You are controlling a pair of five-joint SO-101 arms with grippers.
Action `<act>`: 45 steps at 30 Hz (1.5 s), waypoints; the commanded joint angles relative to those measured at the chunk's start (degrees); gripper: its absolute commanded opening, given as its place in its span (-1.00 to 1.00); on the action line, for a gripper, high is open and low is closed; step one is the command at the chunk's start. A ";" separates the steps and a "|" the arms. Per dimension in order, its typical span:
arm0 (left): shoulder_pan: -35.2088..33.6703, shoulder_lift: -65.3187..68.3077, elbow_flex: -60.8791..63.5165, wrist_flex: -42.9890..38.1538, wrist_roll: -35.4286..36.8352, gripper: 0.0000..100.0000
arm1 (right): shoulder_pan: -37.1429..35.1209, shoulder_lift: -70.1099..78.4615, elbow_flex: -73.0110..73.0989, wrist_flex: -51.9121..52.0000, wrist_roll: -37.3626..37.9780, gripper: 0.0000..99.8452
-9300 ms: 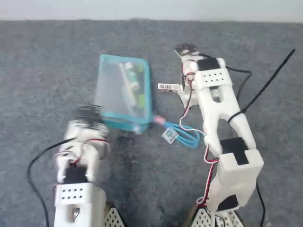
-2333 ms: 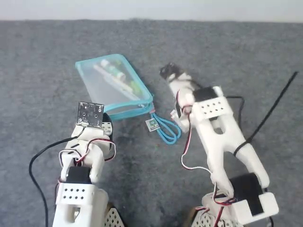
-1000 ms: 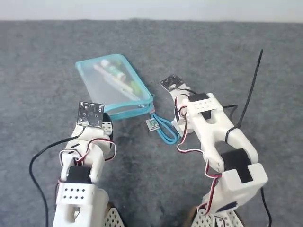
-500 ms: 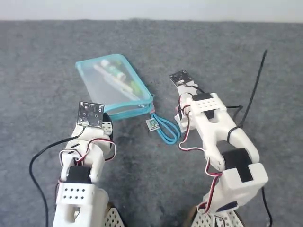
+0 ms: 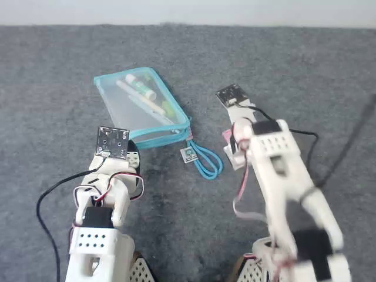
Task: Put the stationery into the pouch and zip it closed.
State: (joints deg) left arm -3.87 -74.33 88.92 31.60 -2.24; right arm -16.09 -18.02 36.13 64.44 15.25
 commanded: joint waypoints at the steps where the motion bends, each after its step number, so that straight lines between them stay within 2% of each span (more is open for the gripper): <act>1: 1.41 0.26 -0.75 -0.09 -0.70 -0.98 | -5.76 -15.08 2.81 1.36 1.41 -0.99; 8: 8.53 0.18 -1.19 3.43 -6.51 -0.98 | -17.63 -22.11 3.87 5.76 3.34 -0.99; 15: 16.44 0.18 -3.82 10.73 -9.58 -0.98 | -19.30 -22.11 5.10 5.85 3.60 -0.99; 21: 16.70 0.18 -4.44 10.64 -9.14 -0.98 | -19.47 -22.64 10.64 5.93 8.18 -0.99; 26: 16.79 0.18 -4.70 10.64 -7.47 -0.98 | -22.73 -22.11 11.52 5.76 9.05 -0.99; 35: 17.23 0.18 -4.79 10.64 -7.56 -0.98 | -22.55 -22.02 11.16 3.21 2.02 -0.99; 45: 16.62 0.09 -4.88 9.49 -5.19 -0.98 | -19.47 -22.02 10.55 3.65 1.76 -0.99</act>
State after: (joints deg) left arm 11.96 -74.51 87.52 41.54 -9.71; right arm -36.13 -37.98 48.26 68.84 17.36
